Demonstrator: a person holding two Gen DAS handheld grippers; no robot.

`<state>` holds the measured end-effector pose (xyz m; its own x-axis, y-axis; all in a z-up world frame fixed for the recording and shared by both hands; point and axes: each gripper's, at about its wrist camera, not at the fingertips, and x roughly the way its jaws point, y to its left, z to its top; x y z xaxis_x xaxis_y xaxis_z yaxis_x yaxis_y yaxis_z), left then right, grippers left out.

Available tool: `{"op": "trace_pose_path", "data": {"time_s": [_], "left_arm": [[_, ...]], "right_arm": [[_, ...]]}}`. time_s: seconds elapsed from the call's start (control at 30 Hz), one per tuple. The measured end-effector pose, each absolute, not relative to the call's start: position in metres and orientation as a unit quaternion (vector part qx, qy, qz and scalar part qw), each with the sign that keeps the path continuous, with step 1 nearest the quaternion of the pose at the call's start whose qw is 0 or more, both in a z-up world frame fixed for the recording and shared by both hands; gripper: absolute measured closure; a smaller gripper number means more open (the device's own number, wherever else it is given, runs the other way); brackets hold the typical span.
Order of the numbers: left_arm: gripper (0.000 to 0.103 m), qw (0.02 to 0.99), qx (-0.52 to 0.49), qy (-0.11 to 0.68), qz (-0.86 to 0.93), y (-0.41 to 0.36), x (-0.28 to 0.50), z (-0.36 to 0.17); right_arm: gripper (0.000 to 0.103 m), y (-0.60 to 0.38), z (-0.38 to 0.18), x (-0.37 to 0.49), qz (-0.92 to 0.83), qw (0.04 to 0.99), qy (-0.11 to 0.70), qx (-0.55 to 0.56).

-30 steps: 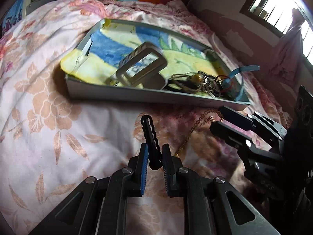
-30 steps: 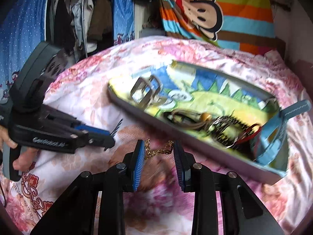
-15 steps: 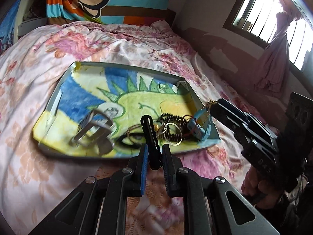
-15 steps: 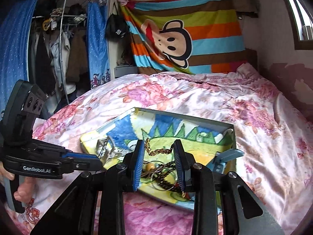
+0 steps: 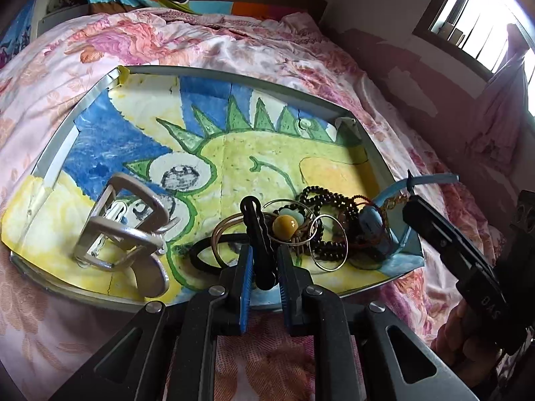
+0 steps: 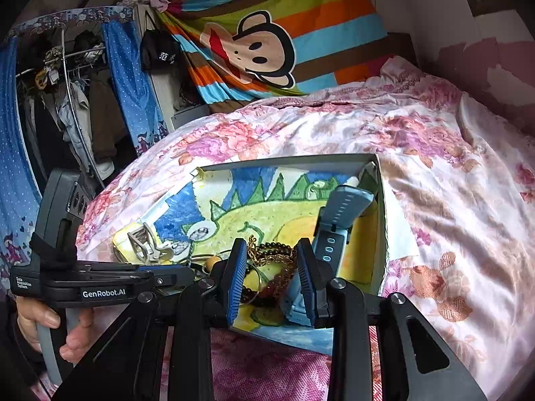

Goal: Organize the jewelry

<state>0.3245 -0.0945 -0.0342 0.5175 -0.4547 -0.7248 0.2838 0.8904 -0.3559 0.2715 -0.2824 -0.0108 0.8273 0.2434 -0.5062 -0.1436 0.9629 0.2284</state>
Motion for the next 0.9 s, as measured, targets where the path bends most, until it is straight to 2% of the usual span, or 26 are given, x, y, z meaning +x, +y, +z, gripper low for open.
{"op": "trace_pose_path", "data": {"time_s": [0.17,0.33,0.47,0.53,0.6,0.63,0.67,0.8,0.9], "left_arm": [[0.088,0.864,-0.119,0.444,-0.207,-0.09,0.328,-0.036],[0.083,0.869,-0.127,0.435,-0.197,-0.085,0.326,-0.031],[0.072,0.873,-0.134,0.43,-0.187,-0.081,0.32,-0.019],[0.069,0.874,-0.144,0.425,-0.188,-0.078,0.316,-0.011],[0.054,0.878,-0.149,0.417,-0.184,-0.076,0.309,-0.001],[0.04,0.881,-0.153,0.41,-0.18,-0.074,0.305,0.004],[0.032,0.886,-0.16,0.399,-0.176,-0.07,0.298,0.01],[0.026,0.898,-0.158,0.376,-0.165,-0.063,0.277,0.033],[0.014,0.913,-0.145,0.352,-0.144,-0.058,0.255,0.052]], "right_arm": [[0.075,-0.285,-0.012,0.269,0.09,0.953,0.276,0.084],[0.074,-0.289,-0.008,0.264,0.086,0.955,0.271,0.087],[0.061,-0.293,0.001,0.256,0.079,0.958,0.259,0.09],[0.059,-0.294,0.008,0.248,0.079,0.961,0.25,0.091],[0.051,-0.296,0.016,0.238,0.077,0.964,0.239,0.091],[0.049,-0.296,0.02,0.234,0.075,0.965,0.234,0.09],[0.045,-0.297,0.024,0.229,0.074,0.967,0.229,0.089],[0.033,-0.298,0.044,0.209,0.072,0.971,0.209,0.09],[0.022,-0.293,0.062,0.191,0.073,0.975,0.191,0.081]]}}
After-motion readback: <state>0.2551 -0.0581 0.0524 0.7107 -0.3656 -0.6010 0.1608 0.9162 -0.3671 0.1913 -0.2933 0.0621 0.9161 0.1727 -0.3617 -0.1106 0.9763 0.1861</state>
